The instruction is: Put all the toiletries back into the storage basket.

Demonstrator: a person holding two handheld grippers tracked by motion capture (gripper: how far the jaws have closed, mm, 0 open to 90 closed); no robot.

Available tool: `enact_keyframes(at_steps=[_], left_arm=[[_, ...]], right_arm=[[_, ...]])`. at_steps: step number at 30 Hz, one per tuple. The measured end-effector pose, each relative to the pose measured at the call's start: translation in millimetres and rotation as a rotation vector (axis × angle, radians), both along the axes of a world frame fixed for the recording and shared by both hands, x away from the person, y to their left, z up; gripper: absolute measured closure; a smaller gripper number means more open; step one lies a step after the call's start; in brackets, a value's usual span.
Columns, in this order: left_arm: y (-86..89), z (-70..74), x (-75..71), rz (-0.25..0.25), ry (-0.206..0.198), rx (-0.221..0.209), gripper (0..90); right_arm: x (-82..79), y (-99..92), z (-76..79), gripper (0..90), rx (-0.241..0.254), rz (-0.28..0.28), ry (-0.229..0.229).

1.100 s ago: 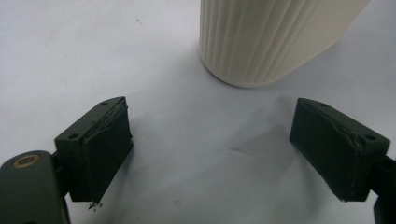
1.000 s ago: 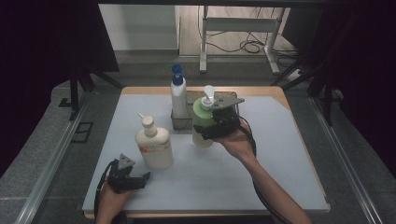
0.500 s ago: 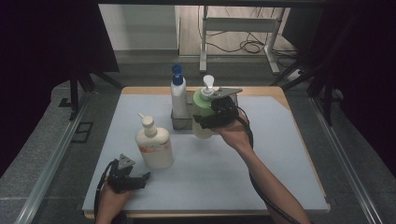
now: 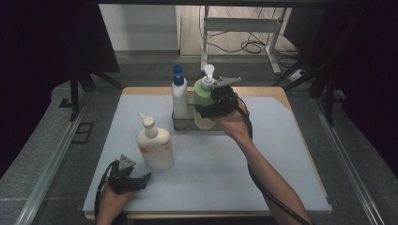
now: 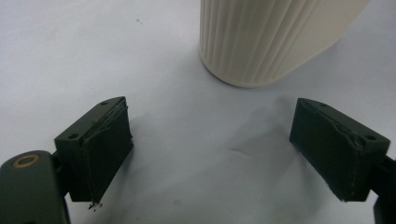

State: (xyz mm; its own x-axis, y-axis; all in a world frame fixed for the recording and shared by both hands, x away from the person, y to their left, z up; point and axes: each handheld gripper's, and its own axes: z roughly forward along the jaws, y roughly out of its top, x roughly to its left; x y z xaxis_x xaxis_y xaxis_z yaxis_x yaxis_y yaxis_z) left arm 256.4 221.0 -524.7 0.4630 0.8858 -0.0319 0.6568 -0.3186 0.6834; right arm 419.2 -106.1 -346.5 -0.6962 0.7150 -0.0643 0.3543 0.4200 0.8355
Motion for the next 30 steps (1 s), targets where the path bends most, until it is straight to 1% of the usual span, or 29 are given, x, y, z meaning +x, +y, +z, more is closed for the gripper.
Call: enact_keyframes(at_steps=[9, 14, 25, 30], left_arm=[[0.0, 0.0, 0.0, 0.0, 0.0, 0.0, 12.3], [0.0, 0.0, 0.0, 0.0, 0.0, 0.0, 12.3], [0.0, 0.1, 0.1, 0.0, 0.002, -0.001, 12.3], [-0.1, 0.1, -0.1, 0.002, 0.002, -0.001, 12.3]], right_arm=[[14.8, 5.7, 1.0, 12.3, 0.006, -0.028, 0.001], [23.1, 7.0, 1.3, 12.3, -0.004, -0.04, -0.006], [38.3, 11.3, 1.9, 12.3, -0.003, -0.06, -0.015], [44.9, 15.9, -1.1, 12.3, -0.013, -0.069, -0.017]])
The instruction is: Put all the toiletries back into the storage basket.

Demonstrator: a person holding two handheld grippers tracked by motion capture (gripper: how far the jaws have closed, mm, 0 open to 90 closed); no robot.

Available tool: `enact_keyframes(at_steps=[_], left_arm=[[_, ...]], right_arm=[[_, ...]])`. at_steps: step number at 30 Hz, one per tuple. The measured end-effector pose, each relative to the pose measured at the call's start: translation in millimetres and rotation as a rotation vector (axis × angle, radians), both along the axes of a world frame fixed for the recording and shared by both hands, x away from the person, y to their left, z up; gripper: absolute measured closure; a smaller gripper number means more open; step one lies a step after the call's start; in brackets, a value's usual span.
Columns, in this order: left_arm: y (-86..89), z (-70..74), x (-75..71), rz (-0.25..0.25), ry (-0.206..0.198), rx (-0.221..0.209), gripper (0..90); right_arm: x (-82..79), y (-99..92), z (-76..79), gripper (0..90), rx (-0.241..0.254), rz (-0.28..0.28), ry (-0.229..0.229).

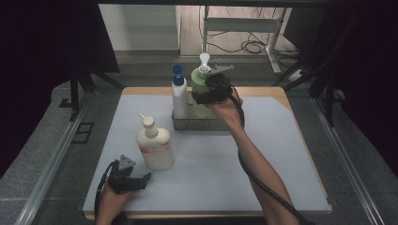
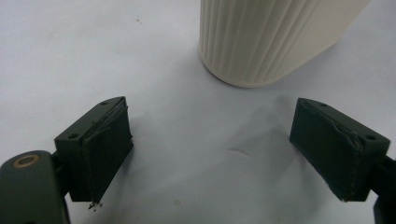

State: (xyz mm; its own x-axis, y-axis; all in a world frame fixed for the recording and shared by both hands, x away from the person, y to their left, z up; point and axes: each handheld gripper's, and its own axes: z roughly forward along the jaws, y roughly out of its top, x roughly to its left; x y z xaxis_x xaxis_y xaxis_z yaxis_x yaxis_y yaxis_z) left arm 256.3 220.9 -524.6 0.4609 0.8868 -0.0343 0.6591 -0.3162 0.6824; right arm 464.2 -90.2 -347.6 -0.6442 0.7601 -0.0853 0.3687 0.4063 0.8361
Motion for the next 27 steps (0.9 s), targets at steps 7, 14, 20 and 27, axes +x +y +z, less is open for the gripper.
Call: enact_keyframes(at_steps=[7, 14, 20, 27], left_arm=[[0.1, 0.1, 0.0, -0.002, 0.002, 0.001, 12.3], [0.1, 0.1, 0.0, -0.002, 0.002, 0.001, 12.3], [0.1, 0.1, 0.0, -0.002, 0.002, 0.0, 12.3], [0.1, 0.0, 0.0, -0.002, 0.002, 0.001, 12.3]], right_arm=[[8.4, 3.9, -8.6, 12.3, -0.014, -0.001, -0.002], [16.1, 4.0, -16.4, 12.3, -0.02, -0.013, 0.007], [18.8, 5.1, -26.4, 12.3, -0.03, -0.008, 0.03], [19.2, 7.6, -35.1, 12.3, -0.031, 0.004, 0.057]])
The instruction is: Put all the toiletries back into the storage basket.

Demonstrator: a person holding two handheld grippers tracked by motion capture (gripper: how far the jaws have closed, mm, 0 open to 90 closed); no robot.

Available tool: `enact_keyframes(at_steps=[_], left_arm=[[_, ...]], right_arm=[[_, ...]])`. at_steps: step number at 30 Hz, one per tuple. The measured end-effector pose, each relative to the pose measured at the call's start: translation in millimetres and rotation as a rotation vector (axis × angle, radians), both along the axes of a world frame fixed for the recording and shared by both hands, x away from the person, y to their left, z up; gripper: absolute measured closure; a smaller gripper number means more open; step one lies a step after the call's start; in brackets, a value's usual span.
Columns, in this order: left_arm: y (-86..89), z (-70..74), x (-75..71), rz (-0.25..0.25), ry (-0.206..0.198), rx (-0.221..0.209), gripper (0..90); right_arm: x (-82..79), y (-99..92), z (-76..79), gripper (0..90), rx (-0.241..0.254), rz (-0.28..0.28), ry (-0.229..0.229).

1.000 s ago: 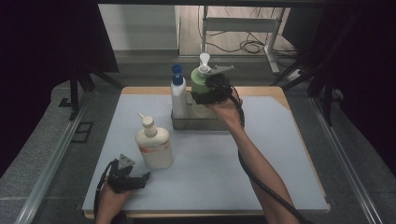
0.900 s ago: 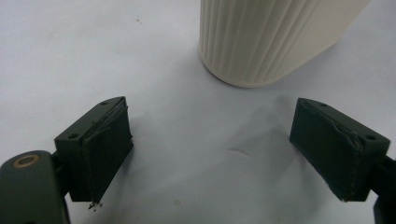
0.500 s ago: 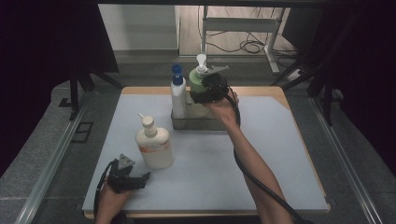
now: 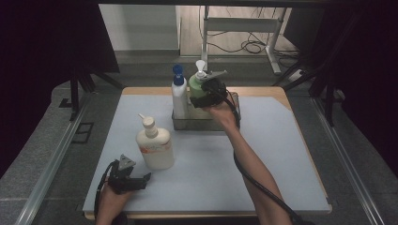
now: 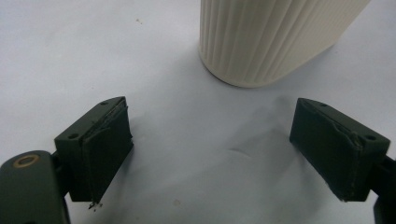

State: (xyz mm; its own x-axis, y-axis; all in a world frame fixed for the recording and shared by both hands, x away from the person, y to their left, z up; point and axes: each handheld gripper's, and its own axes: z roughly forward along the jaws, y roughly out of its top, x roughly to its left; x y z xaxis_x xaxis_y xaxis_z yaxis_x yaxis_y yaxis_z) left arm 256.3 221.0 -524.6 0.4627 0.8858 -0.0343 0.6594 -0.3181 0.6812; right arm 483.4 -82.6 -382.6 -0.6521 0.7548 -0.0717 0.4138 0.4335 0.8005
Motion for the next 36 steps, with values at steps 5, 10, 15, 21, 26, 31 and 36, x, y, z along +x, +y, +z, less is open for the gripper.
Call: enact_keyframes(at_steps=[5, 10, 15, 21, 26, 31, 36], left_arm=[[0.0, 0.0, 0.0, 0.0, 0.0, 0.0, 12.3], [0.0, 0.1, 0.0, 0.0, 0.001, 0.001, 12.3], [0.0, 0.1, 0.0, 0.0, 0.001, 0.001, 12.2], [0.0, 0.0, 0.0, 0.0, 0.0, 0.0, 12.3], [0.0, 0.0, 0.0, 0.0, 0.0, 0.0, 12.2], [0.1, 0.1, 0.0, 0.0, 0.001, 0.001, 12.2], [0.1, 0.1, 0.0, -0.001, 0.001, 0.002, 12.2]], right_arm=[[0.0, 1.2, -5.2, 12.3, -0.004, 0.008, 0.017], [-0.4, 0.6, -9.4, 12.3, -0.001, 0.006, 0.026], [-0.3, 0.0, -14.3, 12.3, -0.002, 0.003, 0.034], [0.3, 0.7, -21.3, 12.3, -0.016, 0.008, 0.046], [1.0, 1.7, -28.7, 12.3, -0.023, 0.011, 0.054], [2.2, 2.7, -35.1, 12.3, -0.025, 0.008, 0.067], [3.5, 2.8, -39.0, 12.3, -0.027, 0.005, 0.073]])
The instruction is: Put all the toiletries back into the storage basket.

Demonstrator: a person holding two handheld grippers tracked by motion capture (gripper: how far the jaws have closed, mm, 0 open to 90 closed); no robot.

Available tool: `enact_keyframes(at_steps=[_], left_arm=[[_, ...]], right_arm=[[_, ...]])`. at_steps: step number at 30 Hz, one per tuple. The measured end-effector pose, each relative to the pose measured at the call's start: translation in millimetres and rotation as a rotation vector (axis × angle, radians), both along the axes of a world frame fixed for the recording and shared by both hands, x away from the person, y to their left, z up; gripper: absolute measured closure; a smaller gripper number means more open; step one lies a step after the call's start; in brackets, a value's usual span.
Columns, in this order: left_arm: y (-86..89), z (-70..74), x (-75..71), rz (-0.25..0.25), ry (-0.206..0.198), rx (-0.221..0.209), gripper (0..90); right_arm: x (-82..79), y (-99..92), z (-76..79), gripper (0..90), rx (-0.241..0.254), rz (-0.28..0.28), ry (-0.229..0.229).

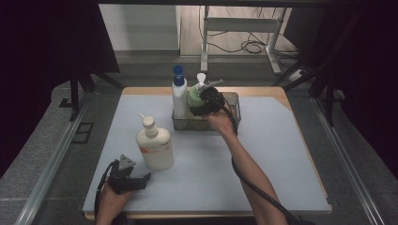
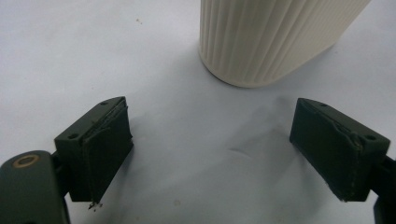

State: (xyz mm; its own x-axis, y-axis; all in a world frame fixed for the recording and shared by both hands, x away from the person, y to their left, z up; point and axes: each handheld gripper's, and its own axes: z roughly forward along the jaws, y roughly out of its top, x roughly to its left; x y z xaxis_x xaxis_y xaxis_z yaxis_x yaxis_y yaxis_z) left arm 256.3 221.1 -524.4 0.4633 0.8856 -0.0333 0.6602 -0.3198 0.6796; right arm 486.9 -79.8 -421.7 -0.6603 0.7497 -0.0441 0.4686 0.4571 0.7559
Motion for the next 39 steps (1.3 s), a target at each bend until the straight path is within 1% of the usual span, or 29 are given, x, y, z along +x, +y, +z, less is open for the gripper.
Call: enact_keyframes(at_steps=[7, 11, 15, 17, 20, 23, 27, 29, 30, 35, 39], left_arm=[[-0.1, 0.0, 0.0, 0.001, 0.0, -0.001, 12.2], [0.0, 0.0, 0.0, 0.0, 0.0, 0.0, 12.3], [-0.1, 0.0, 0.0, 0.0, 0.0, 0.0, 12.2], [0.0, 0.0, 0.0, 0.0, 0.0, 0.0, 12.2], [-0.1, 0.0, 0.0, 0.0, 0.0, -0.001, 12.2], [-0.1, -0.1, 0.0, 0.001, -0.001, -0.001, 12.2], [0.2, 0.1, 0.0, -0.002, 0.001, 0.003, 12.2], [-0.1, -0.1, 0.0, 0.0, -0.001, -0.001, 12.3], [-0.1, 0.0, 0.0, 0.0, -0.001, -0.001, 12.3], [-0.1, 0.0, -0.1, 0.0, -0.001, -0.001, 12.3], [-0.1, -0.1, -0.1, 0.001, -0.001, -0.001, 12.3]], right_arm=[[1.9, 1.4, 0.7, 11.9, -0.008, -0.001, 0.013], [2.9, 2.4, -0.4, 11.9, -0.001, -0.008, 0.008], [5.1, 0.3, -1.2, 11.7, 0.014, -0.015, 0.018], [5.4, -0.7, -1.5, 11.7, 0.021, -0.009, 0.019], [4.1, -0.6, -2.3, 10.4, 0.021, -0.006, 0.012], [2.2, -1.2, -2.4, 5.2, 0.028, 0.006, 0.024], [-0.2, -4.1, -2.6, 2.9, 0.026, 0.013, 0.009], [-2.3, -6.5, -1.2, 2.7, 0.033, 0.02, 0.011], [-3.1, -8.0, -0.7, 2.7, 0.03, 0.025, 0.002], [-10.2, -14.3, 2.7, 2.6, 0.031, 0.042, -0.007], [-15.1, -20.4, 2.8, 2.9, 0.04, 0.051, -0.01]])
